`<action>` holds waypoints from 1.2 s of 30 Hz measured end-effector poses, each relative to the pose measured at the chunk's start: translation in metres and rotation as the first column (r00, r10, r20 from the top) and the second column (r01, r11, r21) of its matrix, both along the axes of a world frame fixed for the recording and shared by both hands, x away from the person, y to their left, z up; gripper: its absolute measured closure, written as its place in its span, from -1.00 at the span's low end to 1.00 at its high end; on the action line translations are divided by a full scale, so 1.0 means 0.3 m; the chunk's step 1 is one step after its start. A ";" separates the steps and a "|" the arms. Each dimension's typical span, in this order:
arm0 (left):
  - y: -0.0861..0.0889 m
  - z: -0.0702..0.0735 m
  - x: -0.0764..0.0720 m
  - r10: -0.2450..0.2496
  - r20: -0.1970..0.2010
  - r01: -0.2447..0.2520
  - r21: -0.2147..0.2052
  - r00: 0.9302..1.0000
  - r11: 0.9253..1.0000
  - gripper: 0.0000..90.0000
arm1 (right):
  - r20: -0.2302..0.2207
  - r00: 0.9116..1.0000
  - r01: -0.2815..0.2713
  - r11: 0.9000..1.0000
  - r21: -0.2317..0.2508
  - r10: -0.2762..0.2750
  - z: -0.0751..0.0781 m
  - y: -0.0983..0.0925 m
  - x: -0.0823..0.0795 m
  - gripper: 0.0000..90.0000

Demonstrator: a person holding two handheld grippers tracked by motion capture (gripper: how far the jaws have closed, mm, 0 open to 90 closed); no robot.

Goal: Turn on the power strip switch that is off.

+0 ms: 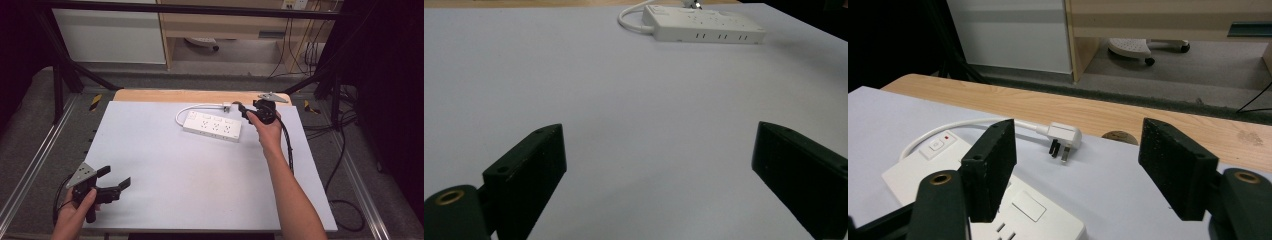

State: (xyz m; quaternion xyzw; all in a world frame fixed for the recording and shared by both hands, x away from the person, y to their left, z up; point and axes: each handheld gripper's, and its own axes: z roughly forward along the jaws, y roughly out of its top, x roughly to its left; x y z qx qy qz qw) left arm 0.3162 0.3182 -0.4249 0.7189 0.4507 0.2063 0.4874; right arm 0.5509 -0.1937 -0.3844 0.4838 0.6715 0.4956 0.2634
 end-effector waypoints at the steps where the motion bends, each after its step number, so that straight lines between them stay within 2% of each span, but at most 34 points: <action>1: 0.000 0.000 0.000 0.000 0.000 0.000 0.000 1.000 1.000 -0.84 | -0.001 1.000 0.001 1.000 -0.001 -0.001 0.000 0.003 0.005 -0.28; 7: 0.001 0.000 0.000 0.001 0.003 -0.001 0.000 1.000 1.000 -0.84 | -0.004 1.000 0.005 1.000 -0.005 -0.005 -0.005 0.013 0.022 -0.20; 18: 0.004 0.001 0.001 0.001 0.006 0.000 -0.004 1.000 1.000 -0.84 | 0.005 1.000 0.011 1.000 -0.022 -0.010 -0.018 0.036 0.056 0.07; 26: 0.006 0.001 0.001 0.000 0.006 0.000 -0.007 1.000 1.000 -0.84 | -0.014 1.000 0.015 1.000 -0.007 -0.015 -0.048 0.050 0.073 0.18; 36: 0.006 0.001 0.000 -0.001 0.008 0.001 -0.008 1.000 1.000 -0.84 | -0.025 1.000 0.009 1.000 -0.015 -0.010 -0.069 0.058 0.081 0.38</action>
